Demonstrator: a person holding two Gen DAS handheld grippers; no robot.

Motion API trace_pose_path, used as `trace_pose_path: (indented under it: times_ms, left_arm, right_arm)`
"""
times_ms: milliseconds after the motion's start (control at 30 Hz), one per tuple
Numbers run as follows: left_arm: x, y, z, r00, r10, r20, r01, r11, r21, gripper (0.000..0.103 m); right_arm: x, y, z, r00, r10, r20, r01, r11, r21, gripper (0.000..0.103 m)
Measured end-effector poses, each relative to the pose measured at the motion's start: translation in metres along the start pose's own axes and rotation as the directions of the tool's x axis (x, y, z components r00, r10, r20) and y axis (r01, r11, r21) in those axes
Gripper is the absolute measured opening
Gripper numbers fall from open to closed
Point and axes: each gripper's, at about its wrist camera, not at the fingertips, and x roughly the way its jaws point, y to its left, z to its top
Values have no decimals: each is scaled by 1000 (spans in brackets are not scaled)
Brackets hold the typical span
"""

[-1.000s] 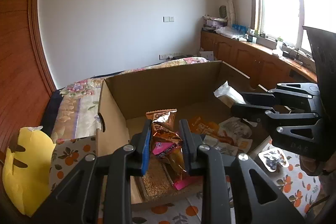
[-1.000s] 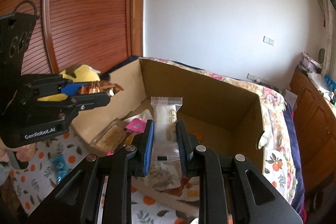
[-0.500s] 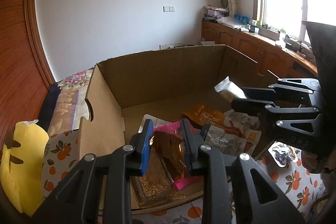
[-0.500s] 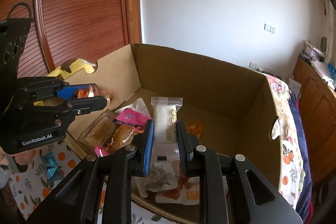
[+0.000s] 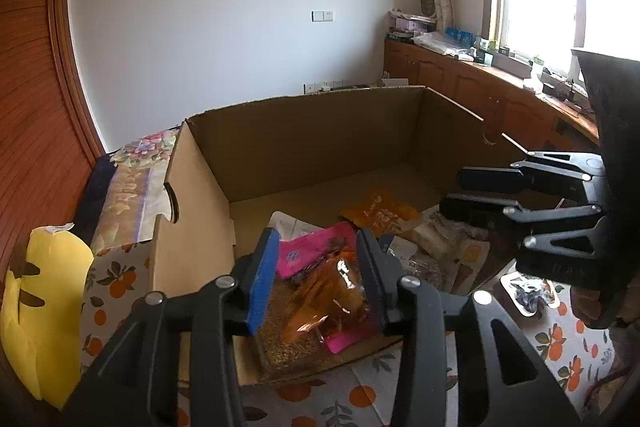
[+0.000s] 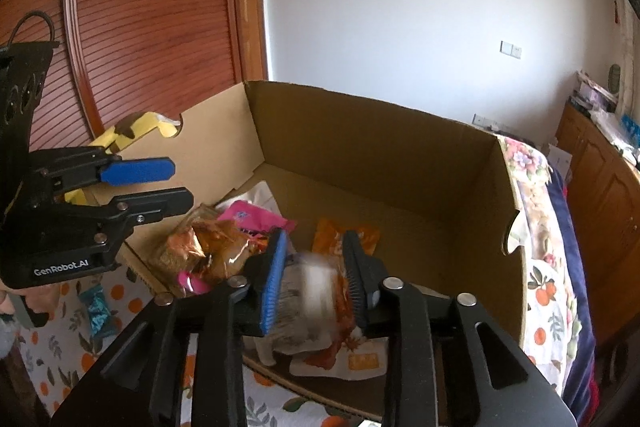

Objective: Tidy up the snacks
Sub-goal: 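Withdraw both open grippers from the box toward the teal candy and foil packet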

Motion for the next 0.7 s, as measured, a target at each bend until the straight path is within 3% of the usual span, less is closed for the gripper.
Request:
trace_pose_path:
  times_ms: [333,500,700]
  left_arm:
    - [-45,-8,2,998,14,55,-14,1000,8,46]
    - [-77,-12,-17,997,15,77,-15,1000,11,49]
    - [-95,-17,-54,998,23,61,-24,1000,7,50]
  right_arm:
    - [-56,2,-5,997,7,71,-9,1000,18,40]
    - [-96,-6,-27,996,-20,90,16,999,51,46]
    - [-116,-18,-63,996,-71,46,67,995,74,50]
